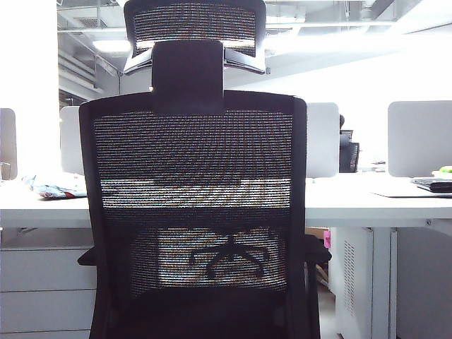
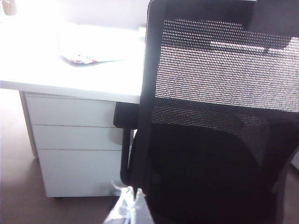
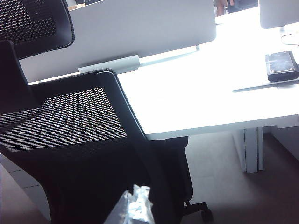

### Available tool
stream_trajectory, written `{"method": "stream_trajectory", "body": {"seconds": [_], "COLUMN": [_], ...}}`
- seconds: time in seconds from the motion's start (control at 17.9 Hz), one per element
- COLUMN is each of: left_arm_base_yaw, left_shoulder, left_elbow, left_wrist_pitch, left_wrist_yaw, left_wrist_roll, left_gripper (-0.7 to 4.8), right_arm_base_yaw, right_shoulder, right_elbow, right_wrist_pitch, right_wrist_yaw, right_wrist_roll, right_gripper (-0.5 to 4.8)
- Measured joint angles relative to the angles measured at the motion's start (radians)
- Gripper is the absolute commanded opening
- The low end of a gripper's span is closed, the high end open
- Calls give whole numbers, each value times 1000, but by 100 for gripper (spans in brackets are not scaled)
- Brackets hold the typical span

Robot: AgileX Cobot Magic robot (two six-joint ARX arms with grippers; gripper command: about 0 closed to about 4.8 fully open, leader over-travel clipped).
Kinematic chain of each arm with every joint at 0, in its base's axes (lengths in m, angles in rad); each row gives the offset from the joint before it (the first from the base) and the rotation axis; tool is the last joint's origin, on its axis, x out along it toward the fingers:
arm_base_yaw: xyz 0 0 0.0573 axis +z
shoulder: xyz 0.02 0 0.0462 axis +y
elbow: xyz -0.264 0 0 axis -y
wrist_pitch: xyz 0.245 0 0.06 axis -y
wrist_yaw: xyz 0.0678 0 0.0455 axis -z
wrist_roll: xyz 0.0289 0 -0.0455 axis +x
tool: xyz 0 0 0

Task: Push the black chair under the table.

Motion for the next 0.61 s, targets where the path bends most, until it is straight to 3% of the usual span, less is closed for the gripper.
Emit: {"method": "stream_trajectory", "body": {"seconds": [0.22, 0.61], "left_arm_base_yaw": [0, 0], "left_shoulder": [0, 0], "left_elbow": [0, 0], "left_wrist_pitch": [1, 1], "left_wrist_yaw": [0, 0], "left_wrist_roll": [53, 63], "left_gripper": [-5, -5], "right_arm_base_yaw": [0, 0], "right_shoulder": [0, 0], "right_elbow": [0, 0], "right_wrist_pitch": [0, 0], "right_wrist_yaw": [0, 0], "right_wrist_roll": [0, 0], "right_gripper": [-5, -5]}}
